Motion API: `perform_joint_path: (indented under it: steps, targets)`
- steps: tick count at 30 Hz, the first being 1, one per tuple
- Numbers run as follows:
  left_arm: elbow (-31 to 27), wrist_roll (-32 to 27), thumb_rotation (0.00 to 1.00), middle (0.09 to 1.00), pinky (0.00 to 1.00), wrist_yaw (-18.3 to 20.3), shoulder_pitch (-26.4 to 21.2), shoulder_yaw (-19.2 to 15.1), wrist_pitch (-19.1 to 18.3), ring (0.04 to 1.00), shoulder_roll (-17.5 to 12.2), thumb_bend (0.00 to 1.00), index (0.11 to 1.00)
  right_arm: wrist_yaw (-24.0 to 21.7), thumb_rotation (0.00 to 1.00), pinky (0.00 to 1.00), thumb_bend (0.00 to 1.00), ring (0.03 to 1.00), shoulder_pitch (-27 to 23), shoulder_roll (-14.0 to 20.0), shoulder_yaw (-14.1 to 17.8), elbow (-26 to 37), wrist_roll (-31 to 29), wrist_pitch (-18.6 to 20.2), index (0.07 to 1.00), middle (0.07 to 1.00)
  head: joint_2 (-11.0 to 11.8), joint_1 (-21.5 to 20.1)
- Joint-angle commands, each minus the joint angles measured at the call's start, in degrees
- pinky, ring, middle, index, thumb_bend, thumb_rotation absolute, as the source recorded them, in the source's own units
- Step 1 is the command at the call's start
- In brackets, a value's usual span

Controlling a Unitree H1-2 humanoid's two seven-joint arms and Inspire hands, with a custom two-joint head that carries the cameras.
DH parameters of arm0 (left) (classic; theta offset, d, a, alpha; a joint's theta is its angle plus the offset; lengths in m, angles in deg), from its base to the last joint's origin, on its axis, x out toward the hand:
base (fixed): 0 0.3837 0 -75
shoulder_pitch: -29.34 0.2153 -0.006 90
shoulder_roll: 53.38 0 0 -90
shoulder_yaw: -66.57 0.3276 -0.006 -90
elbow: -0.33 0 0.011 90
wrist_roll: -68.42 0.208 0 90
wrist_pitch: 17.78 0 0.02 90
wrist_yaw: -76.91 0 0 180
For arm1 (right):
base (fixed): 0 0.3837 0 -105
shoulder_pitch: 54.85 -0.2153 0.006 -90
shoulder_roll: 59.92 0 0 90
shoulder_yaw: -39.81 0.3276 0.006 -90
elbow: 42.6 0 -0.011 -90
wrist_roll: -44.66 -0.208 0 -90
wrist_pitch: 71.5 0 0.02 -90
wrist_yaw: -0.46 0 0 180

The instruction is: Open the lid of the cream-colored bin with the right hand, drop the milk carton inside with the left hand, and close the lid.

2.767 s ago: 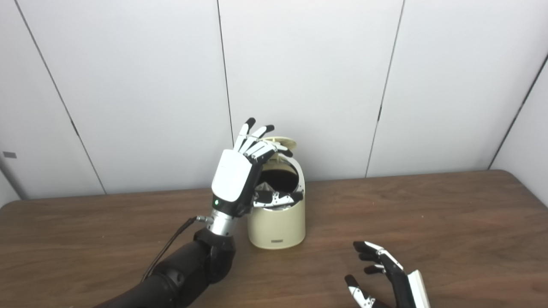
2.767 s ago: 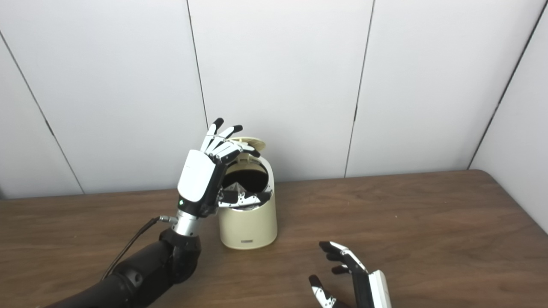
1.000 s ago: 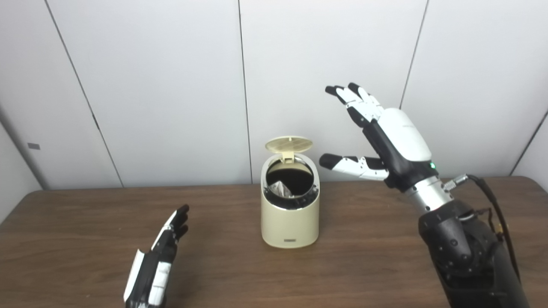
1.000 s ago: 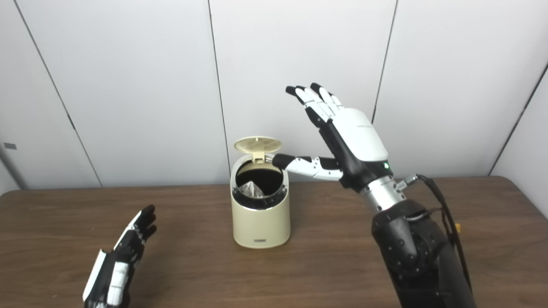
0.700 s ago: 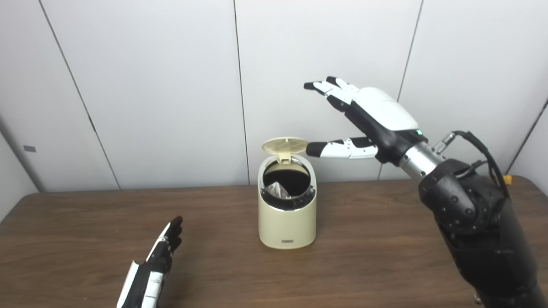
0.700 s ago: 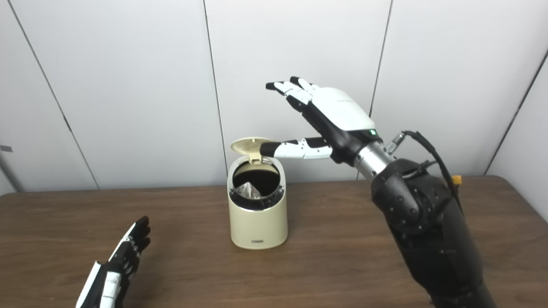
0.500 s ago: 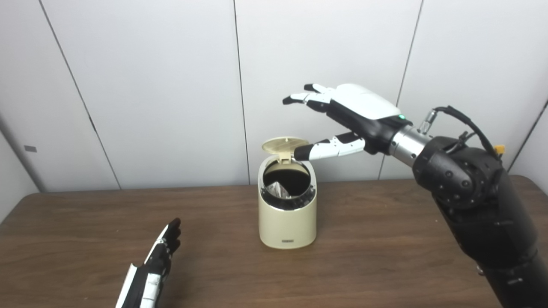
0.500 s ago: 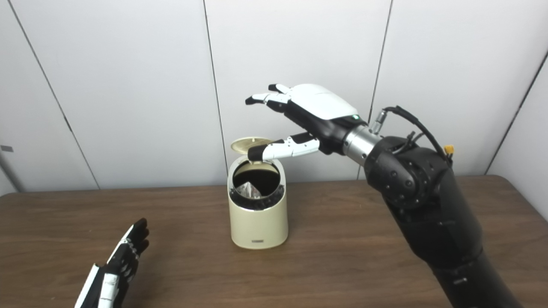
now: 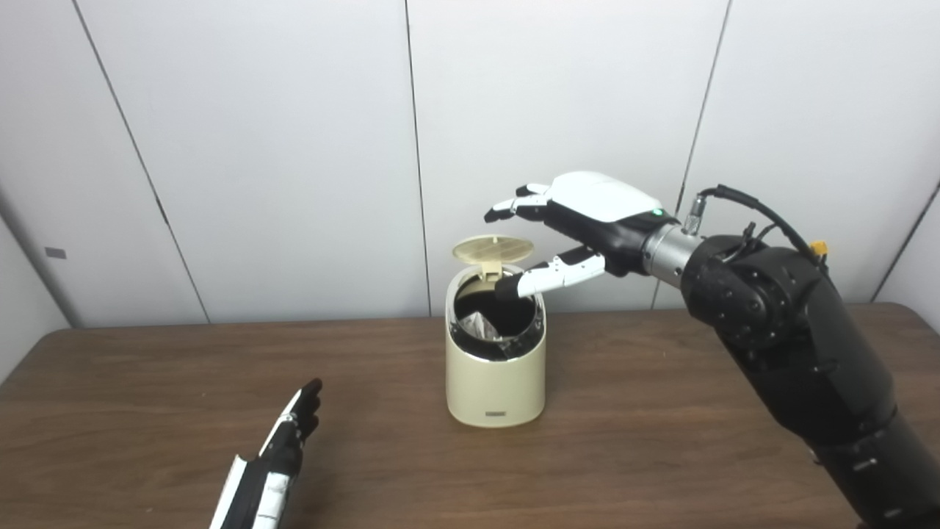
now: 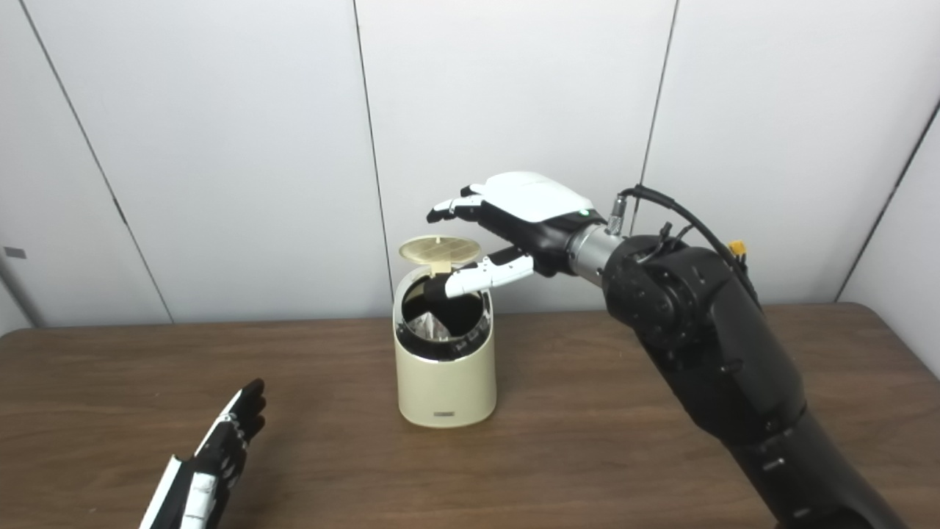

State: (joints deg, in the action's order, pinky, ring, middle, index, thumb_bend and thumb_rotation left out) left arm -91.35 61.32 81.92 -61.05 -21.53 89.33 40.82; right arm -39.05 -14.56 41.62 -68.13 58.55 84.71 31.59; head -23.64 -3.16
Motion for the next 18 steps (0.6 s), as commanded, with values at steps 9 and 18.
perform_joint_path:
  steps: [9, 18]
  targets:
    - [-1.30, -0.07, 1.00, 0.985, 1.00, 1.53, -0.12, -1.62, 1.01, 1.000, 0.85, 0.74, 0.988, -0.23, 0.98, 0.95, 0.85, 0.988, -3.63, 0.26, 0.22, -1.82, 2.03, 1.27, 0.895, 0.922, -0.17, -0.43]
    - [-1.90, 0.17, 1.00, 0.979, 1.00, 1.56, 0.05, -2.40, 0.33, 0.997, 1.73, 0.73, 0.978, -0.95, 0.99, 0.96, 0.84, 0.984, -1.12, 1.02, 0.75, 0.91, 0.91, 1.24, 0.892, 0.914, -0.45, 0.02]
